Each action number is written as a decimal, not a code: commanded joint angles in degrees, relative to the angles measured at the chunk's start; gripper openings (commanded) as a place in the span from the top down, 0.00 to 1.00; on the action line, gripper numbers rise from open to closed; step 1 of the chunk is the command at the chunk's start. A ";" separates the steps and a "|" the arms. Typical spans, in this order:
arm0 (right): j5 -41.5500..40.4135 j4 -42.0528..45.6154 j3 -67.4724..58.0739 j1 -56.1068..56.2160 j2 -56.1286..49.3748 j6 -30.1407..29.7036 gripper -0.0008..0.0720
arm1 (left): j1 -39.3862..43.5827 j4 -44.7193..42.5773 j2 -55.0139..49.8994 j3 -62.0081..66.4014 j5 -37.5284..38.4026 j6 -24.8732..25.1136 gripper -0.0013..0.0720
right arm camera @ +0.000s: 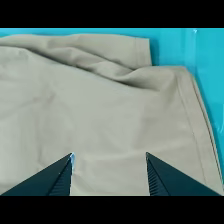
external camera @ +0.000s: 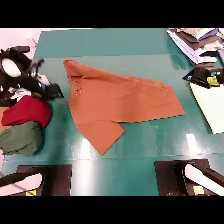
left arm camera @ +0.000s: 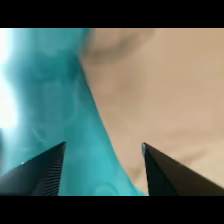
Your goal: Fold the shirts.
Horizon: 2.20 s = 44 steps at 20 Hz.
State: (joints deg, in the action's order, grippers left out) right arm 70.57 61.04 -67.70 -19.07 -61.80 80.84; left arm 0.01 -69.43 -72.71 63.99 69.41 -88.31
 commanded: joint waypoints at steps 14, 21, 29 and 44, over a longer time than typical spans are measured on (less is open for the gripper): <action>1.31 -3.91 1.73 -0.46 3.21 -2.34 0.39 | 14.64 18.45 9.86 -31.19 -30.42 -5.31 0.40; 8.00 5.18 12.48 -15.87 -0.04 -3.87 0.24 | 14.47 10.84 12.41 -23.34 -24.59 -4.37 0.95; -6.60 -7.80 36.28 -32.13 -1.22 -11.39 0.33 | 14.49 10.01 12.94 -19.78 -23.43 -4.24 0.95; -14.99 -16.44 22.64 -9.42 -14.62 -13.44 0.97 | 14.49 11.30 13.03 -17.73 -21.79 -4.22 0.95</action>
State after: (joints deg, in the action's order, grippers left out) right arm 54.33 45.65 -42.52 -31.24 -77.43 67.88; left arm 14.52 -58.15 -59.77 44.82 47.46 -92.53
